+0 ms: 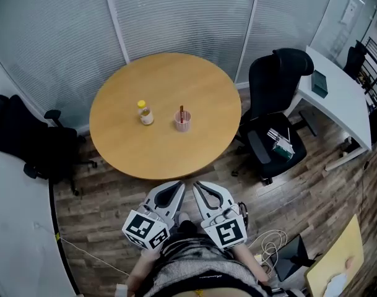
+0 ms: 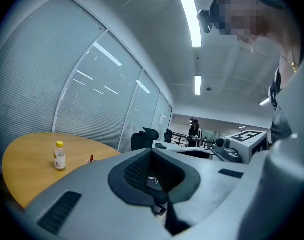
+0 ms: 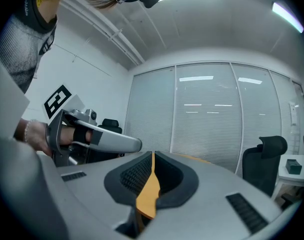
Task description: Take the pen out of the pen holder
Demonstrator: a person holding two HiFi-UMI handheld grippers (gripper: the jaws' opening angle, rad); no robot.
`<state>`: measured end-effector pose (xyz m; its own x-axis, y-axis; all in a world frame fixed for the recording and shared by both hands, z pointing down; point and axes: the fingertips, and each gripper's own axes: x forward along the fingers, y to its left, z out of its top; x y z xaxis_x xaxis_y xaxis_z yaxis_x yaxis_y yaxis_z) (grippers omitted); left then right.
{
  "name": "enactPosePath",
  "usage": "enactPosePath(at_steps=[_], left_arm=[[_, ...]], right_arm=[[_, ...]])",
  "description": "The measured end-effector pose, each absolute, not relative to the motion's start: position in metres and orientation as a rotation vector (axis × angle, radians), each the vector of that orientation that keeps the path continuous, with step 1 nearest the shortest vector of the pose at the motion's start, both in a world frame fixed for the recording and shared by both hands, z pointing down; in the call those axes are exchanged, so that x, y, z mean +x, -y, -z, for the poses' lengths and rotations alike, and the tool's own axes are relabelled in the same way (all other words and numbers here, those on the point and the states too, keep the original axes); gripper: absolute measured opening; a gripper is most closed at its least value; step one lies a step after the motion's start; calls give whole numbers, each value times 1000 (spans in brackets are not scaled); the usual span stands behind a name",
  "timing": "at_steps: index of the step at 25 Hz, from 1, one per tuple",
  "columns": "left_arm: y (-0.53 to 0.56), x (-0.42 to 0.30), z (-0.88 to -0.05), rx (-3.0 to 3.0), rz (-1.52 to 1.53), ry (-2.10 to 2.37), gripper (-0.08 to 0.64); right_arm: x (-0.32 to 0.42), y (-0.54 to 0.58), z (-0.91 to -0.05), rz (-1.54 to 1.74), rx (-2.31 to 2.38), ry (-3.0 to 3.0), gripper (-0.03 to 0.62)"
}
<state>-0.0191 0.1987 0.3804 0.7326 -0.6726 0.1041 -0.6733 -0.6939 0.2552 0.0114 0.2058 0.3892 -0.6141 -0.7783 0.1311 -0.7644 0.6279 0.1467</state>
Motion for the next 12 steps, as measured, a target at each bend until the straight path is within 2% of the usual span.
enactPosePath(at_steps=[12], left_arm=[[-161, -56, -398, 2653, -47, 987, 5]], right_arm=[[-29, -163, -405, 78, 1294, 2601, 31]])
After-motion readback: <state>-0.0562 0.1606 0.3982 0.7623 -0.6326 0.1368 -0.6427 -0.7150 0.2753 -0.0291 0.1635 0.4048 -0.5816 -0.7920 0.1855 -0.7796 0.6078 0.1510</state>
